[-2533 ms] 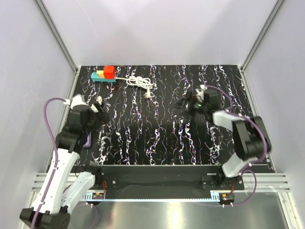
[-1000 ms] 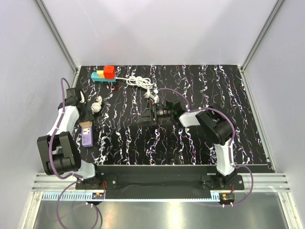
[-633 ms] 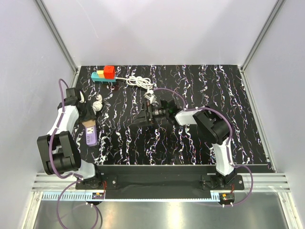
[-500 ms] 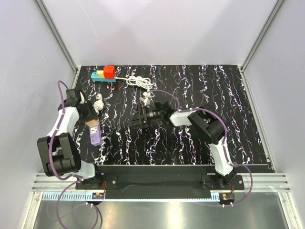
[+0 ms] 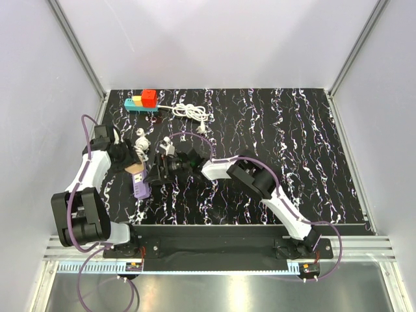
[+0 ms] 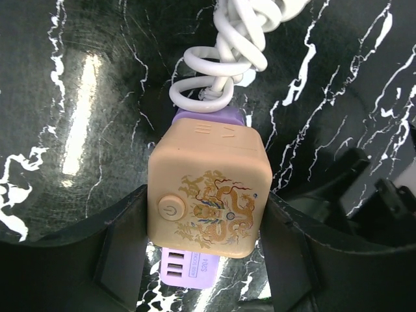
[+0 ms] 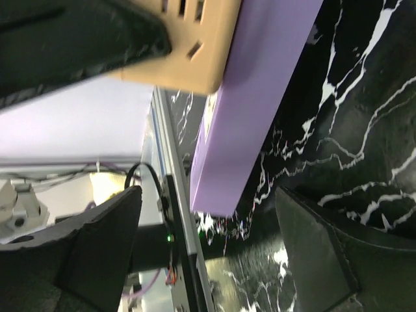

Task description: Pull the plug off the socket

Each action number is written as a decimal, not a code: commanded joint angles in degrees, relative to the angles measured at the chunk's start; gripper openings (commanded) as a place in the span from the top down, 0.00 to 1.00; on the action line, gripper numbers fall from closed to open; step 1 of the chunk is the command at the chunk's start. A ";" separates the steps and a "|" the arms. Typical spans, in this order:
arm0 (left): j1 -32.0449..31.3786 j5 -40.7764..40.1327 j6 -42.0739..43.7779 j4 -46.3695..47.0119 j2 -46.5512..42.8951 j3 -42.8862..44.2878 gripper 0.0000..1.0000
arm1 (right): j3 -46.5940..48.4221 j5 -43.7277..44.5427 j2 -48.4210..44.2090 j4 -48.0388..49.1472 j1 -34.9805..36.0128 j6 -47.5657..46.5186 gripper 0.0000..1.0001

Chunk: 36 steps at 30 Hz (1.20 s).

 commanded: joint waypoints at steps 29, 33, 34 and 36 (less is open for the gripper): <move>-0.81 4.81 2.52 4.97 -4.34 -4.08 0.84 | 9.62 4.62 14.64 -5.05 1.86 13.79 0.94; -0.81 4.54 3.04 5.67 -5.04 -4.70 0.85 | 9.18 3.83 16.04 -6.72 1.68 19.93 1.00; -0.81 4.37 3.22 5.59 -5.30 -4.70 0.85 | 8.83 3.39 16.14 -6.72 1.68 20.47 1.00; -0.90 3.93 3.13 5.76 -6.00 -4.78 0.85 | 6.81 4.00 15.44 -7.77 1.68 20.92 1.00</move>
